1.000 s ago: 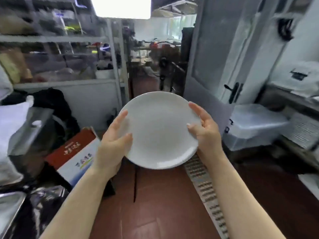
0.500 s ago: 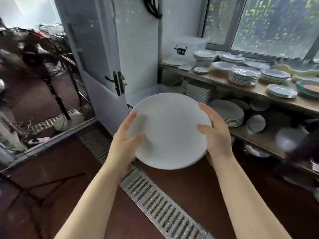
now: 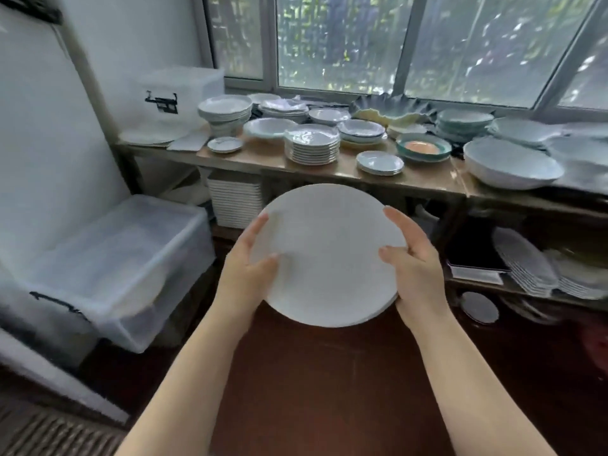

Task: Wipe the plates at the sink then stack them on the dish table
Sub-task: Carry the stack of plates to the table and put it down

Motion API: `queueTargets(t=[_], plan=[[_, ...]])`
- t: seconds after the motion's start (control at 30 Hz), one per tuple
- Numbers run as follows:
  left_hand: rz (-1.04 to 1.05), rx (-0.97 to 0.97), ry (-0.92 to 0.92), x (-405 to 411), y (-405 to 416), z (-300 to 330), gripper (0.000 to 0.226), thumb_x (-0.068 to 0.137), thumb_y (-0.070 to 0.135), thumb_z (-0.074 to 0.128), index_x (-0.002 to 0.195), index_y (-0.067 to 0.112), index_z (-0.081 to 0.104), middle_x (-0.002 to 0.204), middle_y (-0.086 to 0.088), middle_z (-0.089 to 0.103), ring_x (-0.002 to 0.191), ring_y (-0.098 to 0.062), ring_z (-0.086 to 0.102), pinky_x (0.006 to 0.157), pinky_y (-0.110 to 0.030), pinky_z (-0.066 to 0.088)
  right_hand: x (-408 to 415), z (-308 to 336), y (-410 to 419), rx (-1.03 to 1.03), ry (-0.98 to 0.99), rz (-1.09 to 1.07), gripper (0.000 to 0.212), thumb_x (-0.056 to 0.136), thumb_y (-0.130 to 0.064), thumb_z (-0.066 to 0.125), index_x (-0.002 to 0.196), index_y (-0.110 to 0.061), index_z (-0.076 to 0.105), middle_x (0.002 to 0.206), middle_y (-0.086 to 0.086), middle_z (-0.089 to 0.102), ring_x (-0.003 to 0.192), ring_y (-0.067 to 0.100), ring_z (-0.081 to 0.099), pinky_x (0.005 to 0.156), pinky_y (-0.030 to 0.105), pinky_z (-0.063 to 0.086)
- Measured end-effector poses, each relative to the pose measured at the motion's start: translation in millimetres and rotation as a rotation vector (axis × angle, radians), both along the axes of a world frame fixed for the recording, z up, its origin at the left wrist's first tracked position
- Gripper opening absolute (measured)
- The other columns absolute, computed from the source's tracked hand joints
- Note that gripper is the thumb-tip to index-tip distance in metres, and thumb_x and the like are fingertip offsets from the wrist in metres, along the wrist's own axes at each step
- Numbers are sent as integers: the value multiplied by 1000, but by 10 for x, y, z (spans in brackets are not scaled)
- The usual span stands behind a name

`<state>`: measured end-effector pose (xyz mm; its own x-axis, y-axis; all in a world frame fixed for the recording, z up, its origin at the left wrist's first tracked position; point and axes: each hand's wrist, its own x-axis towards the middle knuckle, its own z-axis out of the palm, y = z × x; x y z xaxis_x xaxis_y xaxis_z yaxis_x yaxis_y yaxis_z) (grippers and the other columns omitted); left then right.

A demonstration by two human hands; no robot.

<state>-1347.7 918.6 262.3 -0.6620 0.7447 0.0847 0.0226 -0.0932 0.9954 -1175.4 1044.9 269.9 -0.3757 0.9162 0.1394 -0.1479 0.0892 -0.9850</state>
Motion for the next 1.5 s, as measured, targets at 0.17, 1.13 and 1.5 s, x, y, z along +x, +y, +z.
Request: queueTargets(t=[0.17, 1.13, 1.5], plan=[[-196, 3, -32, -310, 1439, 25, 59, 69, 19, 56, 114, 57, 53, 111, 27, 61, 114, -13, 57, 92, -36, 54, -88, -7, 1090, 15, -13, -159, 50, 74, -18, 53, 105, -56, 61, 123, -12, 59, 116, 16, 56, 97, 47, 49], [-152, -453, -323, -1802, 7441, -1150, 58, 78, -8, 49, 123, 28, 47, 112, -2, 59, 100, -20, 58, 72, -35, 54, -1580, -1339, 6891, -247, -239, -240, 44, 70, -12, 52, 99, -42, 64, 116, 5, 60, 110, 27, 58, 90, 53, 52], [47, -510, -385, -1911, 8130, -1303, 56, 75, -10, 47, 117, 26, 52, 102, 1, 61, 92, -20, 60, 66, -33, 53, -1981, -1685, 7742, -270, -385, -258, 45, 58, -11, 46, 92, -34, 64, 101, -11, 64, 100, 15, 59, 85, 23, 49]])
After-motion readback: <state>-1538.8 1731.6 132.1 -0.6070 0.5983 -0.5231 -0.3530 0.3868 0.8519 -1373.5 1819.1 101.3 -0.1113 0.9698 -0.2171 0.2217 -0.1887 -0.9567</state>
